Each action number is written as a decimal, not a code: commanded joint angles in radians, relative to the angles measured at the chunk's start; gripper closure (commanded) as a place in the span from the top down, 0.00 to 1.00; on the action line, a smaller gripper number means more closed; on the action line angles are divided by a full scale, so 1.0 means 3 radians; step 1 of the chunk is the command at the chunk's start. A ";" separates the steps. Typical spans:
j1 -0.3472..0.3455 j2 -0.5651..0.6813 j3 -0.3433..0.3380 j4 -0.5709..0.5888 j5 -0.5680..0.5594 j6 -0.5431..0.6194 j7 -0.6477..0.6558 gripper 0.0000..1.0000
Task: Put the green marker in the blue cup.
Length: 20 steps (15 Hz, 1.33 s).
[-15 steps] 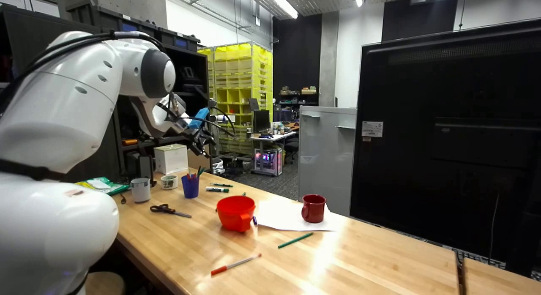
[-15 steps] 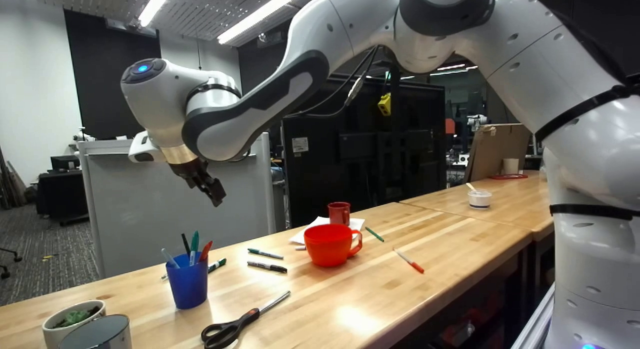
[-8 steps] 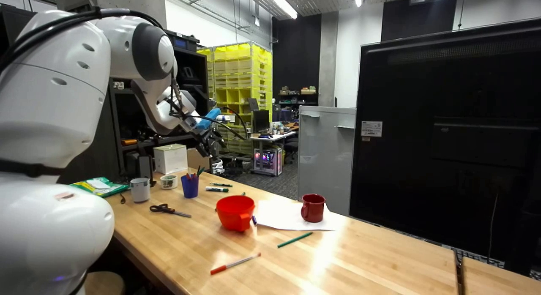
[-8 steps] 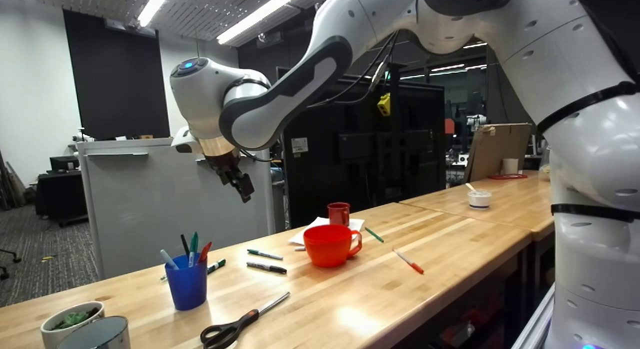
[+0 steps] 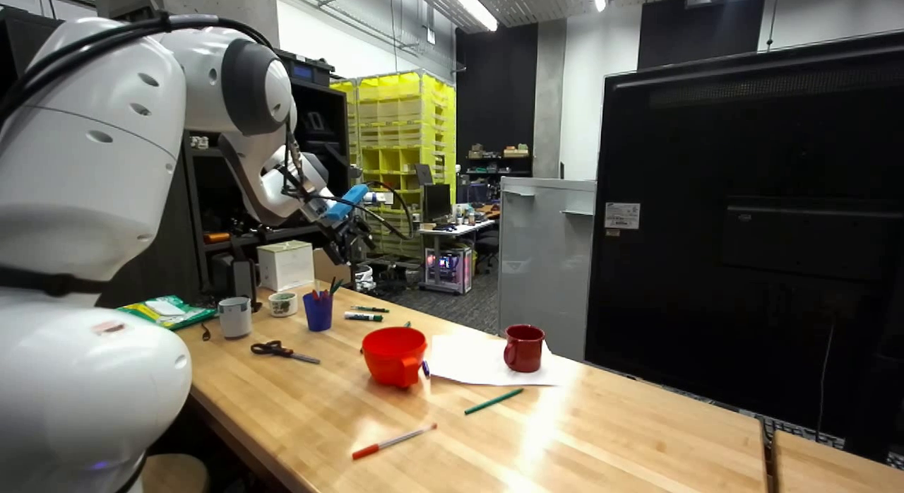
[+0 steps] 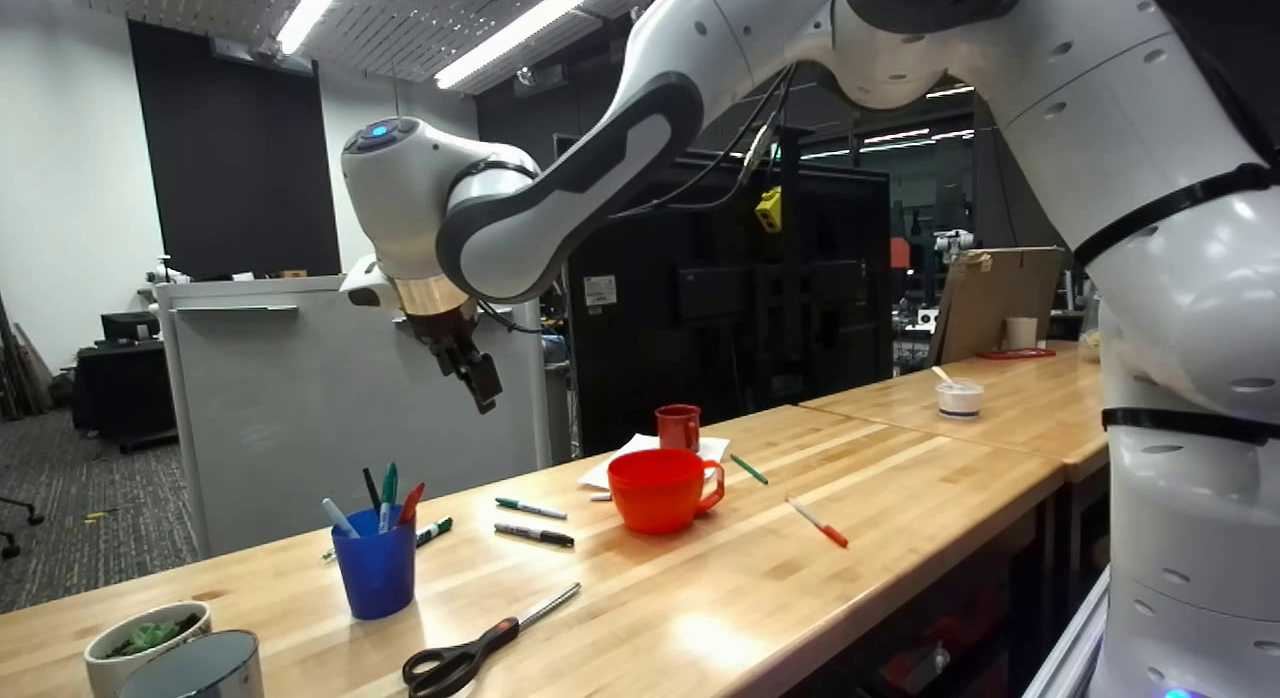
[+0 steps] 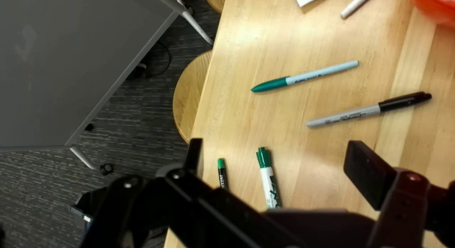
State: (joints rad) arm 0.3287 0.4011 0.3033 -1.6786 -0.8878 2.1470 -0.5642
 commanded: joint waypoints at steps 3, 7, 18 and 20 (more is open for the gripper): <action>-0.0021 -0.0082 -0.0137 -0.0064 0.0288 0.0134 0.0770 1.00; -0.0033 -0.0146 -0.0279 -0.0135 0.0336 0.0034 0.1398 1.00; -0.0146 -0.0538 -0.0496 -0.0501 0.1037 -0.0288 0.2767 1.00; -0.0176 -0.0643 -0.0523 -0.0599 0.1242 -0.0311 0.2970 1.00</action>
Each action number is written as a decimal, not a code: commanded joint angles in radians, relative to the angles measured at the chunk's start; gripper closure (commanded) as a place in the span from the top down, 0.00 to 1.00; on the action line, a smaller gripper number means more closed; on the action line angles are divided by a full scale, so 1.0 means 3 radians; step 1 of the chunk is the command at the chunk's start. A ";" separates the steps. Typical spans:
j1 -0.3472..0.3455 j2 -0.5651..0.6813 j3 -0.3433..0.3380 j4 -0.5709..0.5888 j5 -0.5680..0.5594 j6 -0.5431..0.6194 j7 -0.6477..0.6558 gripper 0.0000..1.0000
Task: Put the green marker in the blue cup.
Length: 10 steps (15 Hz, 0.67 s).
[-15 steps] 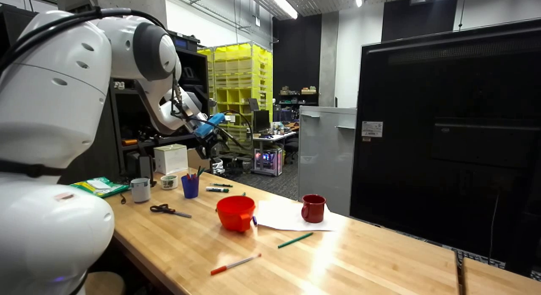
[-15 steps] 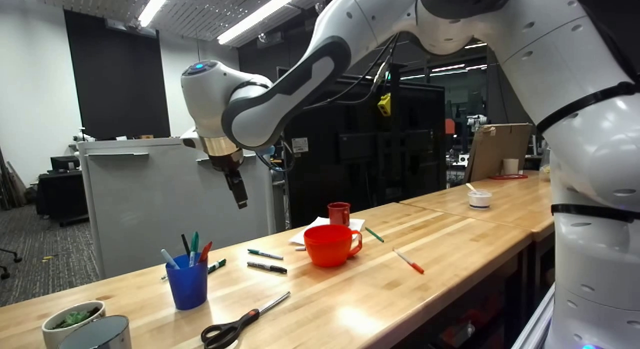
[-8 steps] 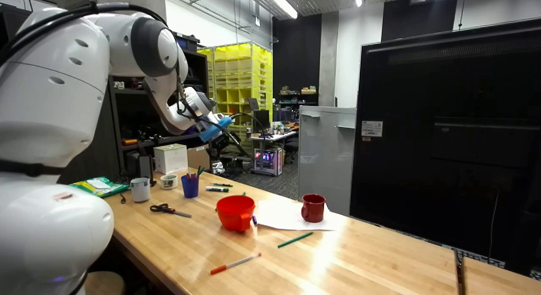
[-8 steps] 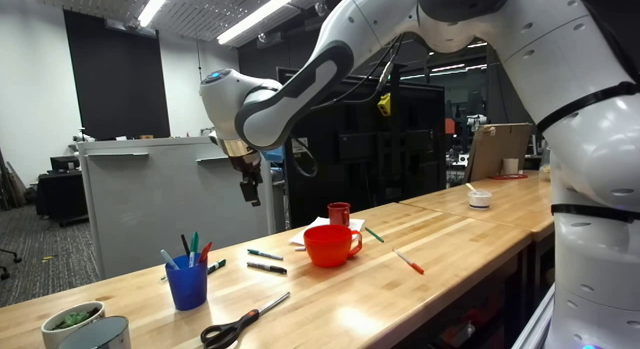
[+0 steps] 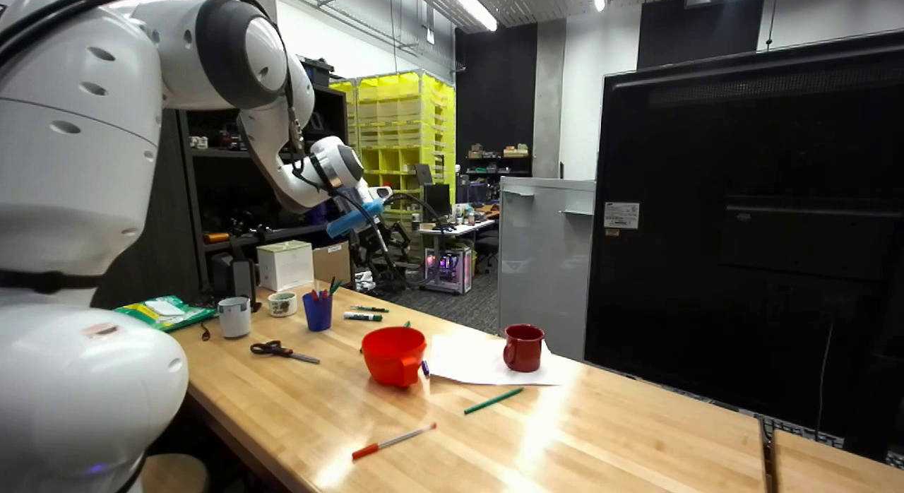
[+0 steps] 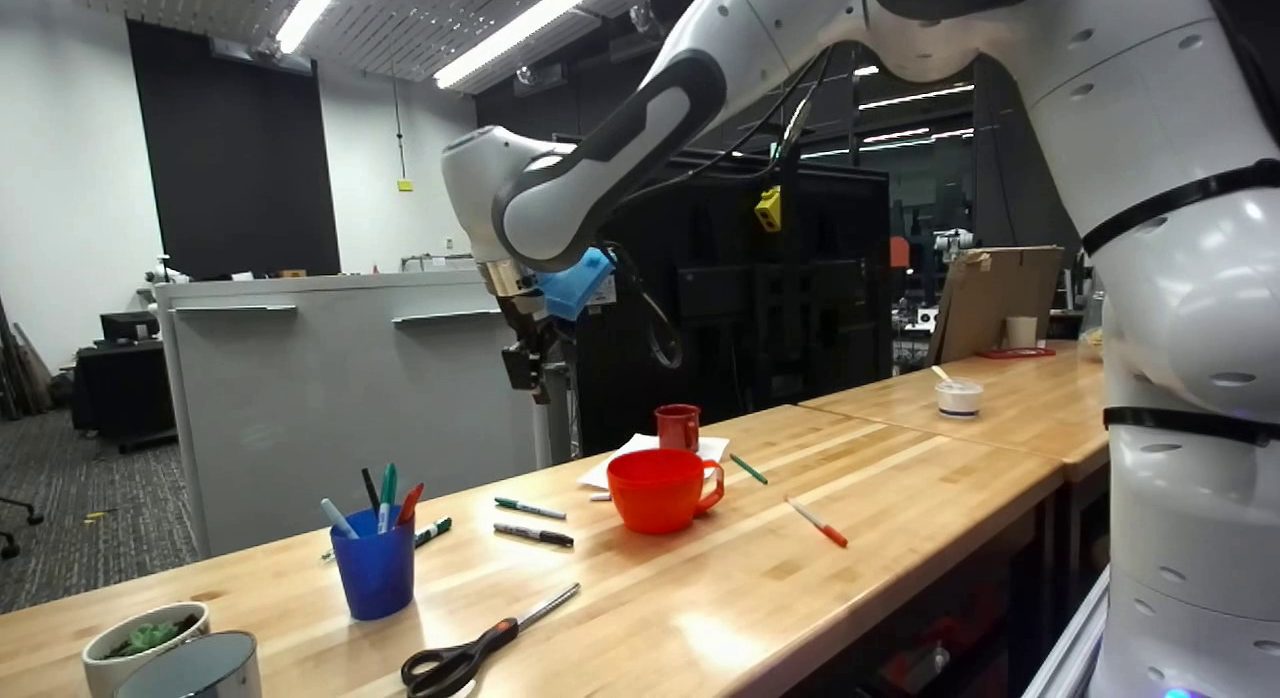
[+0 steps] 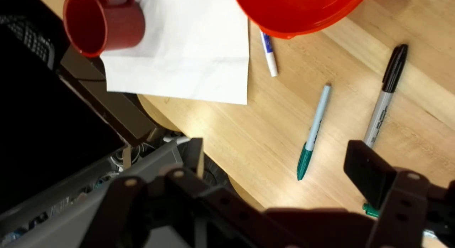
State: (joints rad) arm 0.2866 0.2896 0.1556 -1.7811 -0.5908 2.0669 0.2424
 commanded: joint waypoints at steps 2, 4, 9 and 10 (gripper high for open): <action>-0.0062 -0.0391 -0.0066 -0.0379 0.0439 -0.0049 0.0490 1.00; -0.0104 -0.0516 -0.0094 -0.0526 0.0599 -0.0018 0.0714 1.00; -0.0258 -0.0834 -0.0155 -0.0900 0.0989 0.0098 0.1209 1.00; -0.0294 -0.0903 -0.0165 -0.0968 0.1061 0.0142 0.1294 1.00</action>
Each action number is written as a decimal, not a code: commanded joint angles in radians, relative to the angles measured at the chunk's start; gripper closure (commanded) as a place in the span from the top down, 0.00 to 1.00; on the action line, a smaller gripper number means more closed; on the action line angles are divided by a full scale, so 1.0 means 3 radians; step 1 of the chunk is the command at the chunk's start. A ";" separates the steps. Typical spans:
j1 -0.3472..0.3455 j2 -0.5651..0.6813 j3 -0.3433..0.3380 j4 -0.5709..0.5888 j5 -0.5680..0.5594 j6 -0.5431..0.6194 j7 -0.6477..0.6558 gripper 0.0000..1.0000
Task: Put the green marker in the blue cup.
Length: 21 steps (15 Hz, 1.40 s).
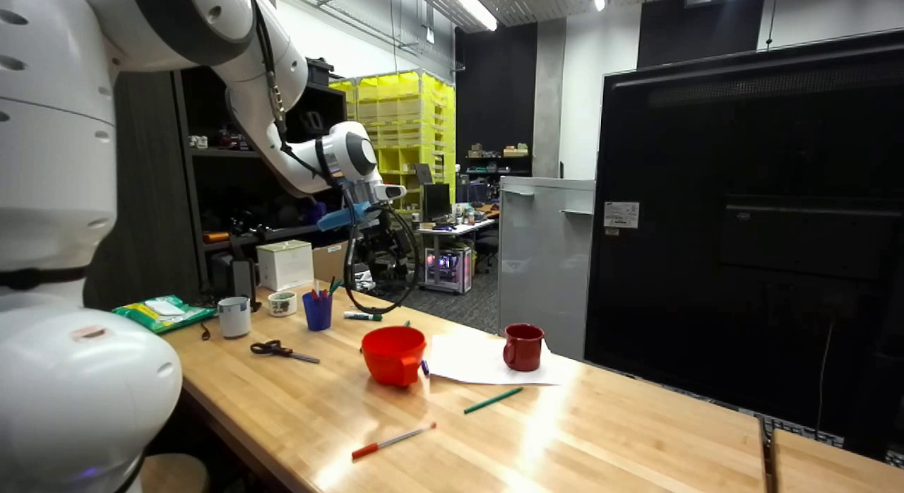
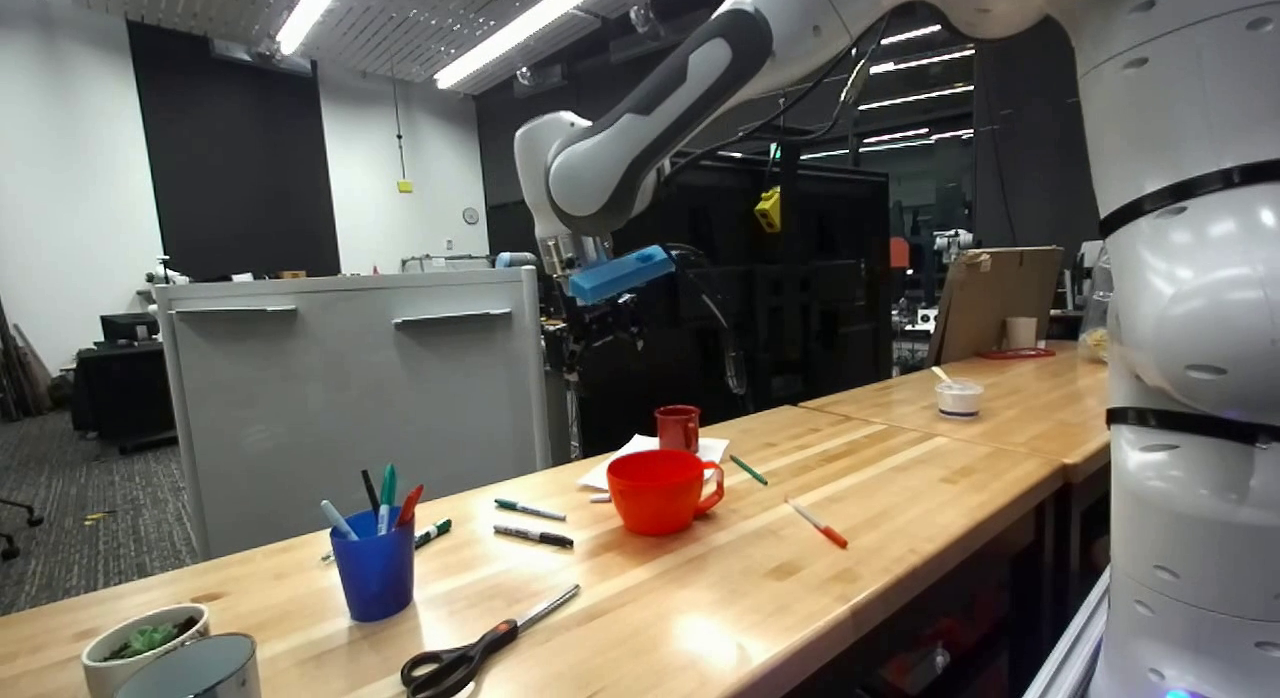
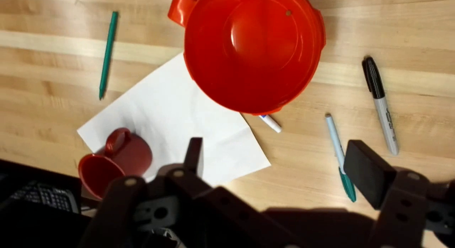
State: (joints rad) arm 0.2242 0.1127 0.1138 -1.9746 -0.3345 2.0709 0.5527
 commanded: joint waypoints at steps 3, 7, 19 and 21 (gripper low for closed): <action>-0.0205 -0.0506 -0.0049 -0.0485 0.0442 0.0300 0.0464 1.00; -0.0326 -0.0627 -0.0047 -0.0611 0.0458 0.0784 0.0870 1.00; -0.0359 -0.0432 0.0001 -0.0464 0.0000 0.0744 0.0679 1.00; -0.0356 -0.0431 0.0012 -0.0419 -0.0060 0.0639 0.0681 1.00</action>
